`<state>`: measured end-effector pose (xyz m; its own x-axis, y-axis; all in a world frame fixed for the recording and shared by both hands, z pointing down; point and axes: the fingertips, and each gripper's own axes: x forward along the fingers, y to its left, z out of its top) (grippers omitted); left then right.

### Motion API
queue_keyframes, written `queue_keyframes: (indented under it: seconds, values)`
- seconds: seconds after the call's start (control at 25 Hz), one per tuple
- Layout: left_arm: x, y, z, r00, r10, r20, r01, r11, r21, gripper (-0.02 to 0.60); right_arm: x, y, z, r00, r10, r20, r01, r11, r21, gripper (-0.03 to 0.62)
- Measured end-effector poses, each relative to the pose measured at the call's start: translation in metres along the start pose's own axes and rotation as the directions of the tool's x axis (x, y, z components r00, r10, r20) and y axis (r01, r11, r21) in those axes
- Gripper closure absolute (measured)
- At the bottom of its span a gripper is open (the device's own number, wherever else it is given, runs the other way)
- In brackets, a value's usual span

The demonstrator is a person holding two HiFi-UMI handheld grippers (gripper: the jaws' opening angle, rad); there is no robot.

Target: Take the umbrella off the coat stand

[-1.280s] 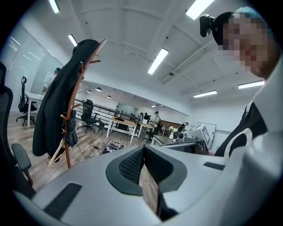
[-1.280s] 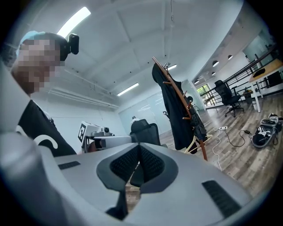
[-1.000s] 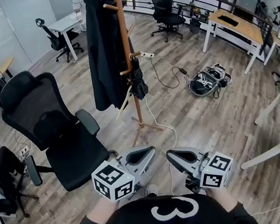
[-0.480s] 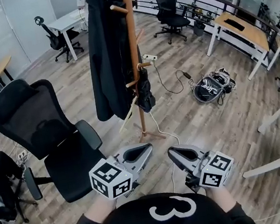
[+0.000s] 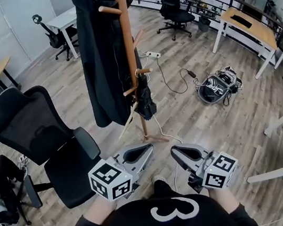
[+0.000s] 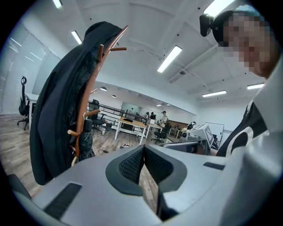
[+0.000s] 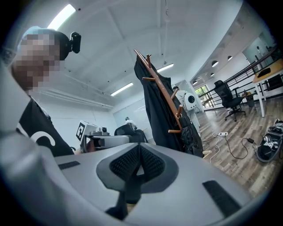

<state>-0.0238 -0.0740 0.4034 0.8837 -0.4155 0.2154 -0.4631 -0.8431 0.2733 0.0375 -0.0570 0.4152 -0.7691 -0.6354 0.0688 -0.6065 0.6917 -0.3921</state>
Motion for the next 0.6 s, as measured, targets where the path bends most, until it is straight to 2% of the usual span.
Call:
queue_keyframes:
  seconds: [0.32, 0.6]
  values:
    - [0.046, 0.049, 0.006, 0.998, 0.043, -0.052, -0.045, 0.999, -0.031, 0.565, 0.032, -0.051, 0.025, 0.996, 0.086, 0.000, -0.086, 0.996, 0.038, 0.568]
    - [0.073, 0.087, 0.028, 0.997, 0.071, -0.045, -0.072, 0.996, -0.043, 0.566, 0.067, -0.094, 0.040, 0.995, 0.090, -0.046, -0.090, 0.996, 0.004, 0.566]
